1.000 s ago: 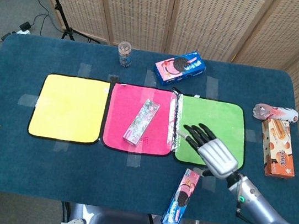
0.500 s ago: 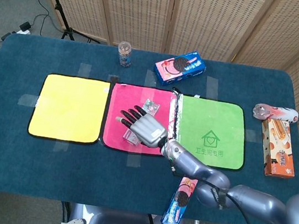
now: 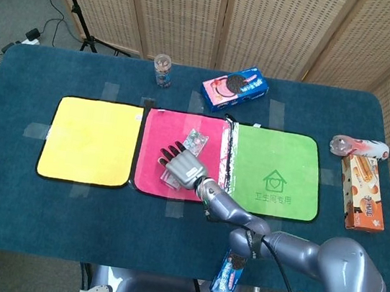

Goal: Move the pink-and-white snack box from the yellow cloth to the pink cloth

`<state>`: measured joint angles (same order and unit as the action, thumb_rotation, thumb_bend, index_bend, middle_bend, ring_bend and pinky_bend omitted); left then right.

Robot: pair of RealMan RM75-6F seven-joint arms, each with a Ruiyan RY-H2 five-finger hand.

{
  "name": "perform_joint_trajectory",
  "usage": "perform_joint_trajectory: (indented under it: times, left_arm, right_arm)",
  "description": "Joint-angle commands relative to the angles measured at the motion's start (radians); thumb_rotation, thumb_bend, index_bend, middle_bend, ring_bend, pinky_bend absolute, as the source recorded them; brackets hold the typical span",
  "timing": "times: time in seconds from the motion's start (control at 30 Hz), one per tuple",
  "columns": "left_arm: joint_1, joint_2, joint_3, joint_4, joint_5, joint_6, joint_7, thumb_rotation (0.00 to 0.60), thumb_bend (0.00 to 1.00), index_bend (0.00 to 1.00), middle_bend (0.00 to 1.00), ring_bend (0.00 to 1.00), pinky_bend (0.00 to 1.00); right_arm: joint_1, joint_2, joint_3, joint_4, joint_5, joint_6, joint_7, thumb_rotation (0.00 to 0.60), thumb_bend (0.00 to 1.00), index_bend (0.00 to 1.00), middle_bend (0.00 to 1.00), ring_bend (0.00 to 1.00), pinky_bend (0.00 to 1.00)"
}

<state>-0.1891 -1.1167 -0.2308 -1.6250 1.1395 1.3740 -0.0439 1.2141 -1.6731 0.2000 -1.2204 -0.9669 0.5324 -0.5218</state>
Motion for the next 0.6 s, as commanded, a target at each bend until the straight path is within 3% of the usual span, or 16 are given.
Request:
perform_joint_trajectory:
  times: [0.03,0.23,0.6]
  left_arm:
    - [-0.001,-0.002,0.000,0.000,0.003,0.000,0.002,0.600,0.00,0.00,0.00,0.00,0.00]
    - [0.000,-0.008,0.004,-0.004,0.016,0.007,0.009,0.600,0.00,0.00,0.00,0.00,0.00]
    - [-0.001,-0.013,0.011,-0.015,0.032,0.007,0.020,0.600,0.00,0.00,0.00,0.00,0.00]
  right_arm:
    - [0.002,0.017,-0.013,-0.018,0.009,0.009,-0.001,0.600,1.00,0.21,0.11,0.00,0.00]
    - [-0.014,0.095,-0.067,-0.088,0.016,0.025,-0.014,0.600,1.00,0.31,0.21,0.06,0.00]
    - [-0.073,0.205,-0.156,-0.117,0.023,0.047,0.008,0.600,1.00,0.33,0.23,0.08,0.00]
